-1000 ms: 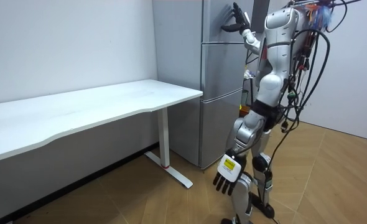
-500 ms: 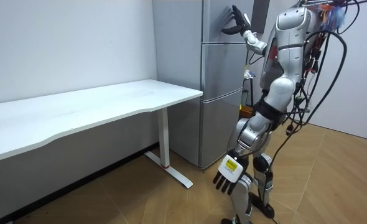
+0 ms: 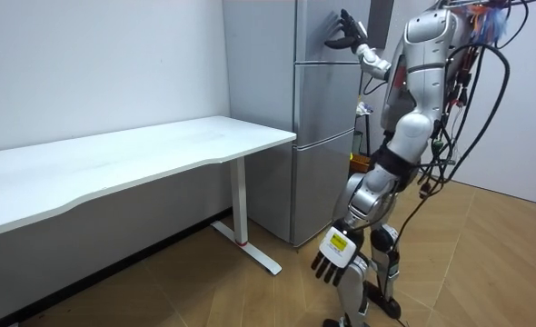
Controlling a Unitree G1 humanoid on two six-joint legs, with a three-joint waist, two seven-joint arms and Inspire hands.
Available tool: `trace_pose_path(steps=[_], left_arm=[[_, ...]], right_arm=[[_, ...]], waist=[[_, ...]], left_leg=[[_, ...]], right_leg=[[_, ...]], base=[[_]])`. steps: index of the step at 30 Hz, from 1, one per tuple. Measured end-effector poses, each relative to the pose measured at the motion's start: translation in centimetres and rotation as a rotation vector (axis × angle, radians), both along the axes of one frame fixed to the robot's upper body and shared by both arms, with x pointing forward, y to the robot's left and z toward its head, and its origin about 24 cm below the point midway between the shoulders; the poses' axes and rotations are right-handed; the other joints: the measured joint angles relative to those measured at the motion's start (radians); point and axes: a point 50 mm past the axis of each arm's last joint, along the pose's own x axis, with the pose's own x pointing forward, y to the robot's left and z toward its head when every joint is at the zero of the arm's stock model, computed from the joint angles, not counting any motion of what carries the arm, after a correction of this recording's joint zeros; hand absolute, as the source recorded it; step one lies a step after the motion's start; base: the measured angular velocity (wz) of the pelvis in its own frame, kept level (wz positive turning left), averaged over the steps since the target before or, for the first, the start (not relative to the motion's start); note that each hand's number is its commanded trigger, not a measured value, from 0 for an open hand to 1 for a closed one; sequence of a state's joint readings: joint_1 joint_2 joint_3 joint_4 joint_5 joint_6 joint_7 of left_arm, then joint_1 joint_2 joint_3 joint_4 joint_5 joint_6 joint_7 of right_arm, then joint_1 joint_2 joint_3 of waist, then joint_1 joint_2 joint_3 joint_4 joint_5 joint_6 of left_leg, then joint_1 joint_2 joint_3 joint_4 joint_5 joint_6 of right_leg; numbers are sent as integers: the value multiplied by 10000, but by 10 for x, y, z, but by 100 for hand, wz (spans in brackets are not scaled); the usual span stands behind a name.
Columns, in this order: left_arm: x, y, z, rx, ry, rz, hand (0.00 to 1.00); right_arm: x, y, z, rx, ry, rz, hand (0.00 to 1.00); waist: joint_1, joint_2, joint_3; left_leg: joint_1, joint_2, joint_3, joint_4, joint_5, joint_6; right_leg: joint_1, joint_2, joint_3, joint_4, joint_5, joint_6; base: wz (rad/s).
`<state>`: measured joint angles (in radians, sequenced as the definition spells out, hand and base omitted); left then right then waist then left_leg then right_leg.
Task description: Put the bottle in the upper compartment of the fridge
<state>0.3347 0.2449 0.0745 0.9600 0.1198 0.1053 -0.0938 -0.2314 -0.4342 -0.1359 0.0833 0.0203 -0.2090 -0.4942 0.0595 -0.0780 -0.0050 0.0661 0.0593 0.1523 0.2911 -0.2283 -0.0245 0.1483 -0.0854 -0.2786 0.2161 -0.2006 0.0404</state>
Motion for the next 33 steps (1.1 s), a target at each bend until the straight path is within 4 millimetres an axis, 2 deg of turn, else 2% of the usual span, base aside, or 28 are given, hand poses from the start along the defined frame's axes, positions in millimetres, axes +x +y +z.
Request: trace_pose_path(steps=[7,10,13,15,18,20,21,25,29,31,33], left_arm=[[-9,1,1,89,138,102,0],[-6,3,3,164,-190,229,0],[-11,6,6,257,-291,418,0],[-12,3,5,207,-373,641,0],[-15,1,4,142,-390,965,0],[-19,1,4,139,-306,1092,0],[-20,2,4,164,-276,1186,0],[-22,5,5,252,-340,1462,0],[-19,6,5,366,-586,1547,0],[-19,6,6,458,-584,1578,0],[-18,6,5,593,-593,1596,0]], right_arm=[[-5,-5,2,569,-160,312,0],[-16,-19,1,939,-231,-53,0],[-27,-36,-3,1781,-174,-610,0],[-34,-53,-16,2540,240,-1487,0],[-45,-71,-31,3293,620,-2513,0],[-55,-84,-43,4161,764,-3224,0],[-60,-89,-48,4693,782,-3517,0],[-80,-97,-65,5280,1151,-4323,0],[-107,-105,-92,5412,2166,-5418,0],[-117,-102,-103,5573,2470,-5787,0],[-130,-98,-126,6026,3113,-6368,0]], waist=[[-293,44,-29],[-324,58,-39],[-335,125,-59],[-517,175,-45],[-598,167,-36],[-699,221,23],[-837,250,23],[-875,222,30],[-876,122,48],[-854,139,58],[-857,221,74]], left_leg=[[-16,-31,-104,8,-11,35],[-61,-47,-167,9,-14,40],[-7,-48,-166,-71,-15,36],[-16,-61,-166,-74,-16,34],[-12,-71,-153,-206,-14,31],[-11,-95,-143,-260,-1,15],[41,-111,-136,-311,1,14],[198,-123,-32,-501,21,-13],[161,-139,-22,-539,15,-15],[141,-132,25,-543,1,-19],[177,-122,23,-552,-31,-28]], right_leg=[[131,-1,-114,-149,36,31],[118,-20,-232,-200,35,35],[173,-2,-253,-263,35,35],[203,-8,-295,-251,28,45],[128,-10,-276,-253,18,58],[87,-17,-233,-261,-2,73],[82,-33,-230,-264,-35,84],[98,-46,-163,-269,-88,87],[62,-52,-120,-304,-102,110],[45,-45,-58,-308,-103,113],[85,-33,-48,-307,-103,112]], base=[[6],[8],[0],[4],[-3],[-2],[0],[-8],[-2],[-7],[0]])
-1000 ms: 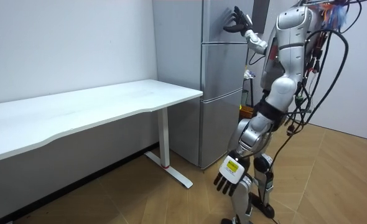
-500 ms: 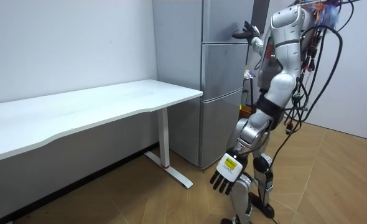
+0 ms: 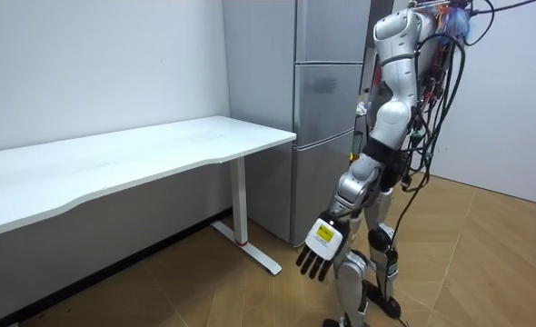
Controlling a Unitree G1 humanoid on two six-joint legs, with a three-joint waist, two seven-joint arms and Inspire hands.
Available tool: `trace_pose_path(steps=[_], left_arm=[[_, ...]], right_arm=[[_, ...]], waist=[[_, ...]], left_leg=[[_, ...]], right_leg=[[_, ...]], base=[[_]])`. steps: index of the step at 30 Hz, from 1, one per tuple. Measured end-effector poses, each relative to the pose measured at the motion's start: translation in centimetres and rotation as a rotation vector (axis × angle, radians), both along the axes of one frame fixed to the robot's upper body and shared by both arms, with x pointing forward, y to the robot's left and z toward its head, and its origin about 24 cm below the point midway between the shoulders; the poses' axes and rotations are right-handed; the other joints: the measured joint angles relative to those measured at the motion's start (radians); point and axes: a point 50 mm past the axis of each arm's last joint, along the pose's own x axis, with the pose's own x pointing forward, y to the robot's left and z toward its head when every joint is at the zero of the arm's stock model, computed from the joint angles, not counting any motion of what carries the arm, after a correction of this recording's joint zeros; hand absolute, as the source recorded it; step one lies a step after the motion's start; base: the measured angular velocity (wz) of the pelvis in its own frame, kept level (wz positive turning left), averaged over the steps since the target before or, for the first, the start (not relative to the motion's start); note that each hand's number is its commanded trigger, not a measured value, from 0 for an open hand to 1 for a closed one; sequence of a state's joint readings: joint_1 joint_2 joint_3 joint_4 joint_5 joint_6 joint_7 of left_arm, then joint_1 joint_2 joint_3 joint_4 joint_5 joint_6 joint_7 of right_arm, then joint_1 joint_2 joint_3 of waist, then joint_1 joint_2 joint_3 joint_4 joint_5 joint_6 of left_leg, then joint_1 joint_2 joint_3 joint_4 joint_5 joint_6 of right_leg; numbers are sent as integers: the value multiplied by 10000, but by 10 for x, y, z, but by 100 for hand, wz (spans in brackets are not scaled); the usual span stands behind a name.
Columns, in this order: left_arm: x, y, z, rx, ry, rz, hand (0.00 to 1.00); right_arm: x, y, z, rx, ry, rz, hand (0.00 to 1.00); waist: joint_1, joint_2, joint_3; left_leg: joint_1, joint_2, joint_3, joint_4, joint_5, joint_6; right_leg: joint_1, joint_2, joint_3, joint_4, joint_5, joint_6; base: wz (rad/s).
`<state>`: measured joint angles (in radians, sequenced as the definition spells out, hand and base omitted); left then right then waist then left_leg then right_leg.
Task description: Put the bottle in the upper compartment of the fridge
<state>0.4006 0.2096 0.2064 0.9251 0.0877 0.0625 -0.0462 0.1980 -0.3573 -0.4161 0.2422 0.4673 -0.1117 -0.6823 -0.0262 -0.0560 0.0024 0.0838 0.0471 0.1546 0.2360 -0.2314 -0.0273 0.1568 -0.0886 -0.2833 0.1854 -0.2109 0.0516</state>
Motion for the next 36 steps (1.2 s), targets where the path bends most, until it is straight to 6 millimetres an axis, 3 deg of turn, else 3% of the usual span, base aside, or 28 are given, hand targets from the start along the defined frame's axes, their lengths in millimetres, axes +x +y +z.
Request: trace_pose_path(steps=[6,15,27,36], left_arm=[[-2,-9,-3,-141,-63,220,0],[-11,-21,-7,-383,80,473,0],[-18,-31,-12,-489,329,629,0],[-14,-42,-15,-790,524,-232,0]], right_arm=[[-39,12,-54,1473,1737,-1112,0],[-83,38,-110,3145,3981,-1726,0],[-145,77,-160,5070,7153,-634,0],[-154,103,-177,5984,8738,2202,0]], waist=[[8,202,-5],[-71,316,-51],[-13,414,-11],[33,526,-12]], left_leg=[[128,-30,89,-138,-21,15],[164,-72,115,-143,-14,21],[335,-72,226,-190,-38,40],[287,-69,183,-156,-49,40]], right_leg=[[11,-34,84,9,-33,13],[6,-55,199,2,-74,41],[58,-56,350,-2,-118,60],[36,-54,307,-8,-135,56]], base=[[-5],[0],[-4],[0]])
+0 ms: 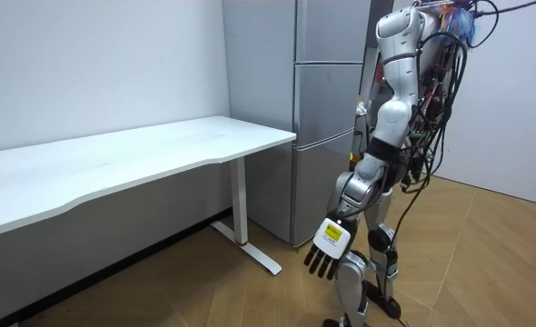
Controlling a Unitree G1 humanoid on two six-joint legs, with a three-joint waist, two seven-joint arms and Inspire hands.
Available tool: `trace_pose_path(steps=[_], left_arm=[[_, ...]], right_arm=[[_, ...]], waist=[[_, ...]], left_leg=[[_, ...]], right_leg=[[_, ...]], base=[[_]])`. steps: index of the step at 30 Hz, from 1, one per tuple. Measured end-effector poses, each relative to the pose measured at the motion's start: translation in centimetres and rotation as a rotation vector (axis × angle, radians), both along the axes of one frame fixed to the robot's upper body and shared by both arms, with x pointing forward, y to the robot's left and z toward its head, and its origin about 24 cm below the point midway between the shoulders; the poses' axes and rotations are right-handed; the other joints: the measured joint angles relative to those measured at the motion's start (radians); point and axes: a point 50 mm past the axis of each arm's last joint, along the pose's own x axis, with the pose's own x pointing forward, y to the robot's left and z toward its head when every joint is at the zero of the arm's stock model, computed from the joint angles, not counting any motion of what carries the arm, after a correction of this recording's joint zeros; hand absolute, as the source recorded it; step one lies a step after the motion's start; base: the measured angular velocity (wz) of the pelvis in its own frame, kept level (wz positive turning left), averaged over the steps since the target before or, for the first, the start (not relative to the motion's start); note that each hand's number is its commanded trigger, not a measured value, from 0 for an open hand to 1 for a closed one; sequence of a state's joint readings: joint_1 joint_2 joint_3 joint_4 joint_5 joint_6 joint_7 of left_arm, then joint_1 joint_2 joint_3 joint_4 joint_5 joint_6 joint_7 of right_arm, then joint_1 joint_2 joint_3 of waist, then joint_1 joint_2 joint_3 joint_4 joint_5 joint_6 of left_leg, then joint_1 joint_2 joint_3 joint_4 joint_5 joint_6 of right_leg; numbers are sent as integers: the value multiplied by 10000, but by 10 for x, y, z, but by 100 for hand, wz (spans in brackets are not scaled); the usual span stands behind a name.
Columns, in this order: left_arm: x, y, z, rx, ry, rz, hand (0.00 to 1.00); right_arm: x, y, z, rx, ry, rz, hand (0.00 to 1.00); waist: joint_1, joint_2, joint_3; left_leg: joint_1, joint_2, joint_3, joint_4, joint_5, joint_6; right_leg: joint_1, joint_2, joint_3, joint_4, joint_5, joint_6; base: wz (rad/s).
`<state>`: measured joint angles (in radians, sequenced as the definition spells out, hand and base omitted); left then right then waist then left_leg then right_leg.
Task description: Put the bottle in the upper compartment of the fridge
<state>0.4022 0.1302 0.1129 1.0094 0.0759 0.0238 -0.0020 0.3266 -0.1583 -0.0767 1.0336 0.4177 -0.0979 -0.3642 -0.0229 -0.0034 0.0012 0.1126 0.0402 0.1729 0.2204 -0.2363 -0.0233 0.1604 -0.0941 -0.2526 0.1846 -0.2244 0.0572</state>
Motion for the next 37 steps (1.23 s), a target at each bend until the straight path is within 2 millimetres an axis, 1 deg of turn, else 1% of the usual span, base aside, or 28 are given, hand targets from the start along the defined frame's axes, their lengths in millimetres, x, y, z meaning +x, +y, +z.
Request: trace_pose_path(steps=[4,6,10,13,15,18,24,37], left_arm=[[6,-2,-1,-67,63,-294,0],[9,-3,-2,-51,128,-737,0],[12,-5,-3,-31,161,-1189,0],[15,-9,-4,-50,157,-1545,0],[18,-11,-4,-72,173,-1849,0],[20,-11,-5,-73,280,-1856,0],[21,-11,-6,-103,413,-1854,0],[19,-12,-8,-178,602,-1916,0]], right_arm=[[2,14,-7,968,166,649,0],[8,19,-9,1508,143,1339,0],[19,27,-12,2022,-29,2099,0],[25,32,-13,2287,-140,2538,0],[28,33,-13,2438,-219,2705,0],[28,33,-14,2644,-250,2890,0],[31,31,-15,2956,-173,3223,0],[28,31,-16,3238,-75,3259,0]], waist=[[8,-5,2],[12,7,6],[25,-2,8],[15,29,13],[10,33,15],[18,25,19],[24,7,23],[23,-20,43]], left_leg=[[14,-18,-141,12,1,-2],[2,-16,-150,22,3,-5],[-66,-25,-196,79,3,-5],[-188,-27,-266,174,-1,-2],[-235,-27,-338,174,0,-4],[-297,-32,-407,197,0,-4],[-292,-33,-429,224,0,-4],[-296,-31,-439,220,0,-4]], right_leg=[[136,3,-167,-23,3,-1],[160,4,-201,-55,3,-1],[190,5,-252,-116,5,0],[172,3,-339,-129,5,1],[158,11,-400,-144,2,-2],[137,9,-461,-136,2,-2],[147,8,-474,-122,1,-3],[147,10,-482,-140,0,-6]], base=[[12],[2],[5],[10],[9],[6],[0],[0]])
